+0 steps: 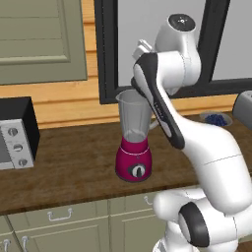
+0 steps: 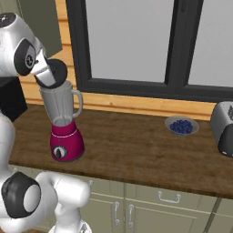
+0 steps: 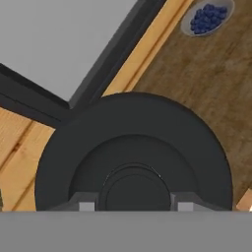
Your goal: Close the lid blender by securely placing the lid on top.
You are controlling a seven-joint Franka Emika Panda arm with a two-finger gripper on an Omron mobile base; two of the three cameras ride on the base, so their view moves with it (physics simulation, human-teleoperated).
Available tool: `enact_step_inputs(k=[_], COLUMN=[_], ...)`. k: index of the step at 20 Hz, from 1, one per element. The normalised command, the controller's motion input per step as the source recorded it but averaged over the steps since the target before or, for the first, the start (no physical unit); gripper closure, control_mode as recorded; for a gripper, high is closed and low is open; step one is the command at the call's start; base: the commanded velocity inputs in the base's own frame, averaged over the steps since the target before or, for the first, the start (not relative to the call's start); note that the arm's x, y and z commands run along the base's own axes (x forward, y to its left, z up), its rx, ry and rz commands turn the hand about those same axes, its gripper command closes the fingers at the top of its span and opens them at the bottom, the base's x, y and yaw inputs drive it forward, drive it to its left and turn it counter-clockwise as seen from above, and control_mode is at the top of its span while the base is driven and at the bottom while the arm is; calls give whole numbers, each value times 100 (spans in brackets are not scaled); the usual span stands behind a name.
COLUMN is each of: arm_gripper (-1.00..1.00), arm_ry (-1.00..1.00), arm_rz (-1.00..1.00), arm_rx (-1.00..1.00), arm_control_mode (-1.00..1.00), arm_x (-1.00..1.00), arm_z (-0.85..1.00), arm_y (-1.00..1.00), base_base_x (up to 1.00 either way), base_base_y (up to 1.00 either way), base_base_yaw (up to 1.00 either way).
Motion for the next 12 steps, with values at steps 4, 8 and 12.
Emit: enact_step_inputs(k=[4, 8, 12], arm_gripper=[100, 100, 100], arm_ry=[15, 11, 4], arm_rz=[0, 0, 0], arm_rx=[9, 8, 1], arm_control_mode=[-100, -100, -100], arm_x=[27, 9, 0], arm_z=[-5, -20, -41], arm_y=[1, 3, 8], base_base_x=[0, 0, 0], base_base_y=[0, 0, 0], base_base_yaw=[0, 0, 0])
